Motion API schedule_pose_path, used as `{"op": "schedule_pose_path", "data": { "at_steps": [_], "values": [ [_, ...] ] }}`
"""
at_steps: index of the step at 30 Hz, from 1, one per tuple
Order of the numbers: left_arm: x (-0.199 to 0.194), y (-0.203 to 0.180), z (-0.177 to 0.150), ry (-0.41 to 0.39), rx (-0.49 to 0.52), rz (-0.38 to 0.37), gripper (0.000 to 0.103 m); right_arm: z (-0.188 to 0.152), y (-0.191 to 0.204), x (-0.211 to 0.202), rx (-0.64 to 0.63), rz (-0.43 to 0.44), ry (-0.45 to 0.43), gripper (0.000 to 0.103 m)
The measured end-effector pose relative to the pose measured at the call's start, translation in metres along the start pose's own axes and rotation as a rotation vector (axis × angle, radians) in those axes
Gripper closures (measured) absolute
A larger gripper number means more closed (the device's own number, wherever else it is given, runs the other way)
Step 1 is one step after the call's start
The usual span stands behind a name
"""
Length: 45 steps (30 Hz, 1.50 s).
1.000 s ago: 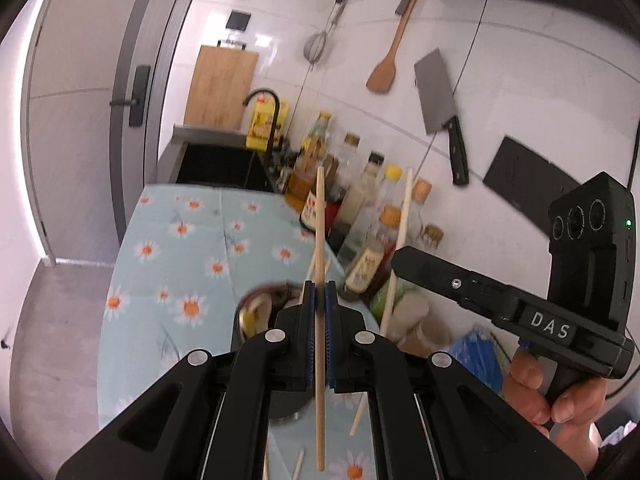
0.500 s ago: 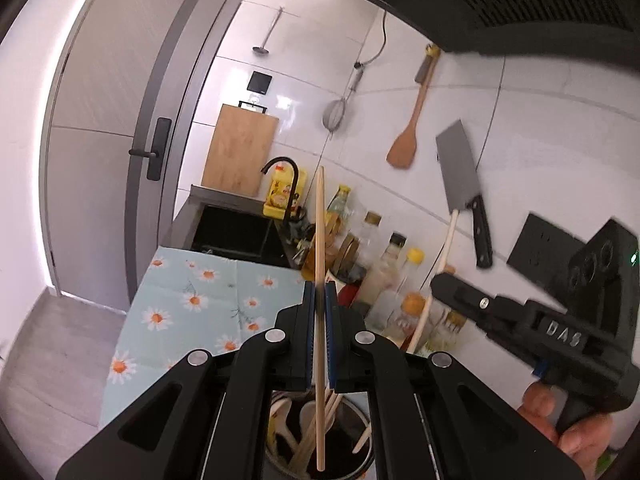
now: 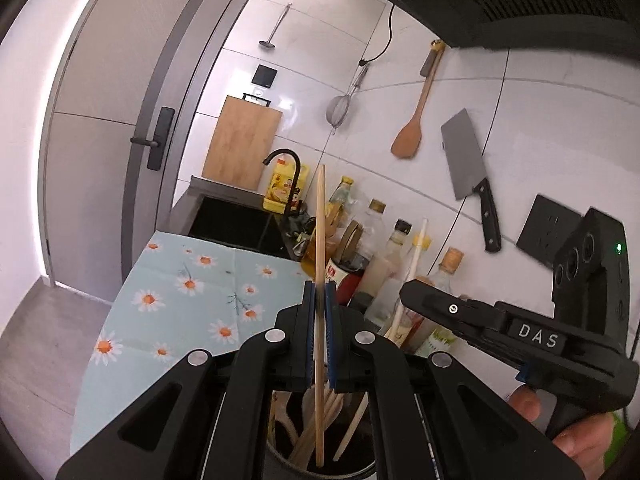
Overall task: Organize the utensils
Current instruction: 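Open both tools to drop the chopsticks into the holder, then lower both tools to the table and grasp one chopstick each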
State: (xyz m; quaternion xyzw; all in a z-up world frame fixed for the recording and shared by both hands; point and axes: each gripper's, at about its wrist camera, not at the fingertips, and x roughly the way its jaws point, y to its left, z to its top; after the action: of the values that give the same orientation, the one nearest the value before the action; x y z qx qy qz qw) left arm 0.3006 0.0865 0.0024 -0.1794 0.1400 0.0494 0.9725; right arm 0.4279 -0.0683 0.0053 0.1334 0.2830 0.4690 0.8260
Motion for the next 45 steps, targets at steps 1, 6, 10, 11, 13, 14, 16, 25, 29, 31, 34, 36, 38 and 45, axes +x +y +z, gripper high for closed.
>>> {"op": "schedule_pose_path", "data": {
  "at_steps": [1,6,10,11,13,14,16,25,29,31,34,36,38,45],
  "values": [
    [0.0,0.0,-0.002,0.003,0.0,-0.001,0.099,-0.002,0.0,0.001,0.002,0.0,0.005,0.097],
    [-0.002,-0.003,-0.008,0.027,0.011,0.004,0.098,-0.008,-0.001,0.004,0.014,0.018,0.039,0.097],
    [-0.005,-0.005,-0.01,0.04,0.017,0.013,0.098,-0.007,-0.005,0.0,0.04,0.025,0.043,0.095],
    [-0.006,-0.004,-0.01,0.042,0.014,0.013,0.098,-0.006,-0.005,-0.002,0.046,0.028,0.041,0.095],
    [-0.009,-0.004,-0.009,0.041,0.007,0.019,0.098,-0.005,-0.005,-0.005,0.045,0.026,0.036,0.095],
    [-0.01,-0.004,-0.01,0.04,0.005,0.02,0.098,-0.005,-0.005,-0.008,0.045,0.024,0.035,0.094],
    [-0.013,-0.005,-0.009,0.039,0.003,0.019,0.098,-0.005,-0.004,-0.011,0.044,0.028,0.032,0.093],
    [-0.033,-0.014,-0.008,0.047,0.02,0.004,0.088,-0.006,0.003,-0.028,0.055,0.034,0.028,0.083],
    [-0.044,-0.018,-0.011,0.078,0.043,0.006,0.088,-0.013,0.004,-0.041,0.062,0.037,0.037,0.083],
    [-0.049,-0.021,-0.014,0.101,0.066,0.018,0.088,-0.017,0.003,-0.048,0.077,0.041,0.042,0.083],
    [-0.058,-0.022,-0.021,0.143,0.099,0.035,0.088,-0.023,0.0,-0.057,0.097,0.041,0.048,0.083],
    [-0.062,-0.021,-0.026,0.176,0.109,0.042,0.088,-0.029,-0.001,-0.06,0.102,0.033,0.056,0.083],
    [-0.065,-0.019,-0.033,0.212,0.118,0.055,0.088,-0.037,-0.001,-0.061,0.103,0.025,0.076,0.083],
    [-0.067,-0.007,-0.065,0.351,0.133,0.092,0.088,-0.081,-0.003,-0.055,0.129,0.032,0.184,0.083]
  ]
}}
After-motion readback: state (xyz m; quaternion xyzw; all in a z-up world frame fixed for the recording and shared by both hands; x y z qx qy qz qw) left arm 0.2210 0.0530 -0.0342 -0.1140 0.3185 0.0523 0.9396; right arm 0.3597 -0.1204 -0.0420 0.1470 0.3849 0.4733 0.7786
